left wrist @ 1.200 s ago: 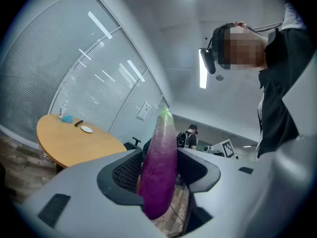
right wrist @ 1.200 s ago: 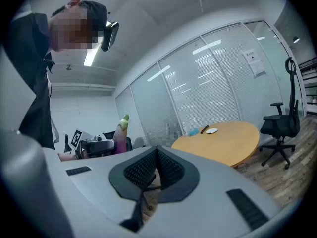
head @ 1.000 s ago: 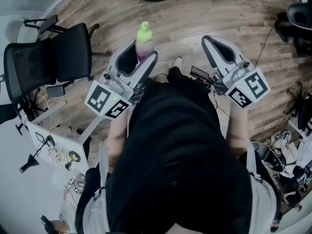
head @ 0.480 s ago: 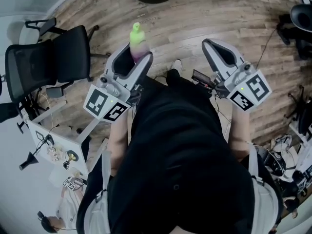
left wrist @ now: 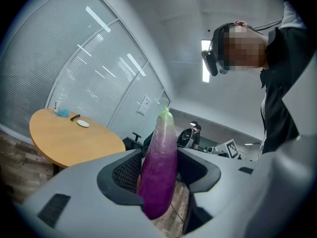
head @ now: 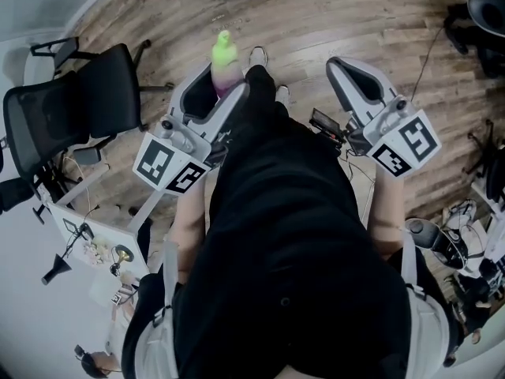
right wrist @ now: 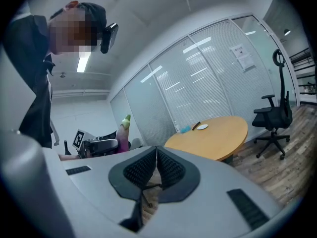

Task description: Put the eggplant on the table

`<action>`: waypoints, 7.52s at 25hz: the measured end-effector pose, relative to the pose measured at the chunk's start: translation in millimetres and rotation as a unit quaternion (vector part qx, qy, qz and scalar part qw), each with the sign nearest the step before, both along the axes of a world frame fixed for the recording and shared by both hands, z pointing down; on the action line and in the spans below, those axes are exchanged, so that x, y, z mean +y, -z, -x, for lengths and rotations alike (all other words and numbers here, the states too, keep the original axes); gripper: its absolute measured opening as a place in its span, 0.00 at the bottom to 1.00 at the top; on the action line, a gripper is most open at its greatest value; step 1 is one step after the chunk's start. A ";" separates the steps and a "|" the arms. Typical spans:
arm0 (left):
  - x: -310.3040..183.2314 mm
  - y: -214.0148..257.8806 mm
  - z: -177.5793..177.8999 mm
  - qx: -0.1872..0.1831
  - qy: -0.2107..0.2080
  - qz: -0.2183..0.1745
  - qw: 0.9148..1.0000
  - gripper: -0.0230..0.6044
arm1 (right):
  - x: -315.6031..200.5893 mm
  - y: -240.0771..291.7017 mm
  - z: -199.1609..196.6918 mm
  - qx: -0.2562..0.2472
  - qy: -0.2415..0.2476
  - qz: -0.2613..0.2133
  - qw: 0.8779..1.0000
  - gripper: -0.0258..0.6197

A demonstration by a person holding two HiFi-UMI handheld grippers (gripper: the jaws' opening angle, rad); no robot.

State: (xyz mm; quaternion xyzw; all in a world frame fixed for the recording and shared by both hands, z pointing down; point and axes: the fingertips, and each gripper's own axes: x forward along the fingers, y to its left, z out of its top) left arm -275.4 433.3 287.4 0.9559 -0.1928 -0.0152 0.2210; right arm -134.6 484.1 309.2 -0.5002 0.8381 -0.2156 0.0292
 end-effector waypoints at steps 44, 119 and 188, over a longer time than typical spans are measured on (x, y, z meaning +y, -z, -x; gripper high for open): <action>-282.9 -8.7 -146.9 0.029 -0.057 -0.013 0.998 0.41 | -224.3 7.9 -162.7 0.049 -0.131 0.015 0.990 0.07; -680.6 -103.6 -262.1 -0.330 0.080 -0.100 0.935 0.41 | -580.1 -6.4 -329.8 0.064 0.041 0.091 0.993 0.07; -963.3 -328.6 -236.3 -0.536 0.004 -0.052 0.842 0.41 | -695.4 -89.2 -197.5 0.094 0.156 0.157 0.971 0.07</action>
